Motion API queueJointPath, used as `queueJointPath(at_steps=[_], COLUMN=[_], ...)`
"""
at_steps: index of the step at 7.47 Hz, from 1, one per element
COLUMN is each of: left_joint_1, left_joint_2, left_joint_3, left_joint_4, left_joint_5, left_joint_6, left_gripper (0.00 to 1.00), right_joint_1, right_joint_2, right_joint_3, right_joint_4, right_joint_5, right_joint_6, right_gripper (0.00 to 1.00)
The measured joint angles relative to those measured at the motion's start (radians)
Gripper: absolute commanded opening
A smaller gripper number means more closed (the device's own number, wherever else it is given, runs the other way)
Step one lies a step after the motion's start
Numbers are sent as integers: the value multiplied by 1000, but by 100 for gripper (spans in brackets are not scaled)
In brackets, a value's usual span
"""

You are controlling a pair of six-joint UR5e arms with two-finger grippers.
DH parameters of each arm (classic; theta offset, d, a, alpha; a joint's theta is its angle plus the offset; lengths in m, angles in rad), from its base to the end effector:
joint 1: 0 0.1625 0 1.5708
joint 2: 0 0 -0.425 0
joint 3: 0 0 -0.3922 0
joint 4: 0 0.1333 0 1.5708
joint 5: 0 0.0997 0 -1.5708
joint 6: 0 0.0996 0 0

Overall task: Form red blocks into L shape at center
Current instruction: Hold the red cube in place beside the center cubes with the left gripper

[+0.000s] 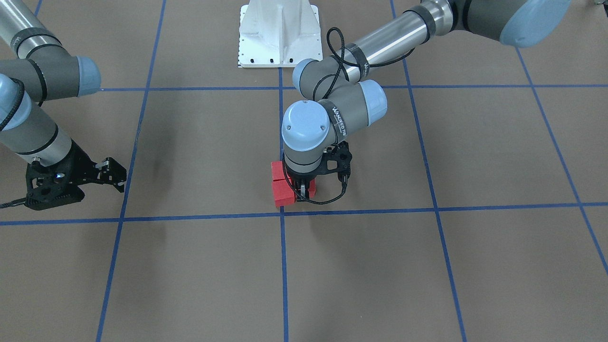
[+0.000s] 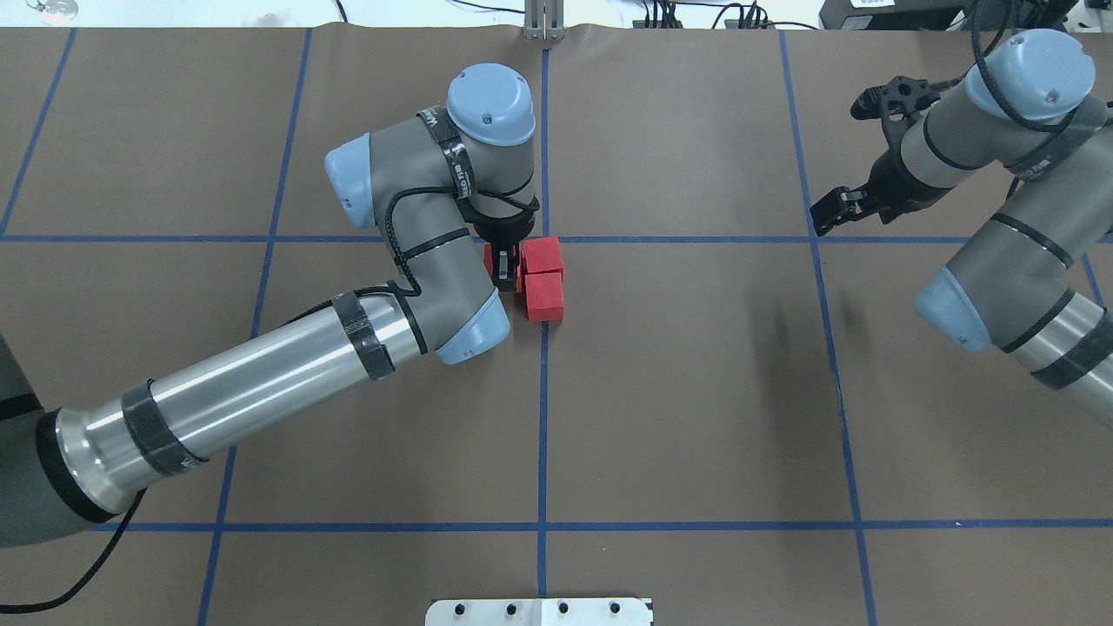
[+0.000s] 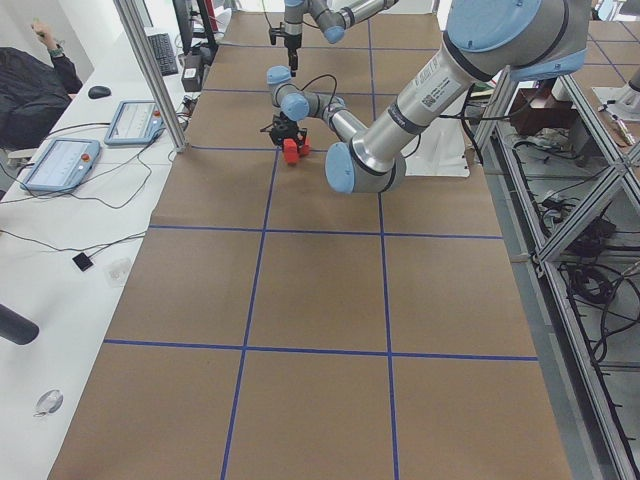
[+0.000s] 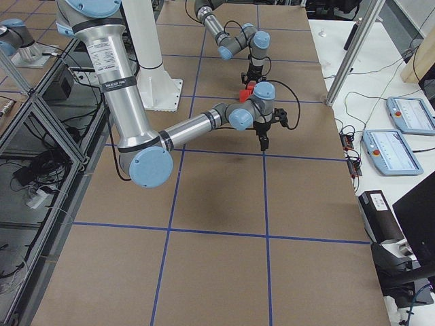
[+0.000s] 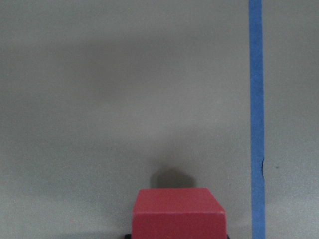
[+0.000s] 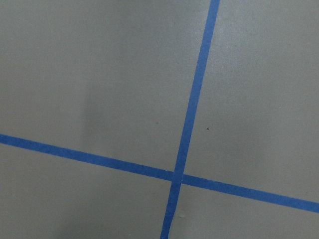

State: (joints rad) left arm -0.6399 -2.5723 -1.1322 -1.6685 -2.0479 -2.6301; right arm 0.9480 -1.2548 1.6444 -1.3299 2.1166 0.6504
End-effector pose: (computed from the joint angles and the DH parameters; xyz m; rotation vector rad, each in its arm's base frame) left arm 0.6076 -0.5615 0.1910 -0.6420 0.5912 -1.4449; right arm -0.2986 -0.5557 0.4275 0.1806 -0.7891 -0.1459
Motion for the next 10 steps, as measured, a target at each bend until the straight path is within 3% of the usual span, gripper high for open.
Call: queueJointPath(at_steps=[2,3,10], left_joint_1=[0,0,-1], left_joint_2=[0,0,-1], left_joint_3=[1,1,2], left_joint_4=[0,0,0], left_joint_5=[0,0,3], left_joint_6=[0,0,-2], left_gripper=[51,58,61], right_joint_1=[0,0,0], right_joint_2=[0,1,0], right_joint_3=[0,0,-1], right_joint_4=[0,0,0], right_joint_5=[-1,-1,-2], right_joint_6=[0,0,0], right_gripper=[99,99,99])
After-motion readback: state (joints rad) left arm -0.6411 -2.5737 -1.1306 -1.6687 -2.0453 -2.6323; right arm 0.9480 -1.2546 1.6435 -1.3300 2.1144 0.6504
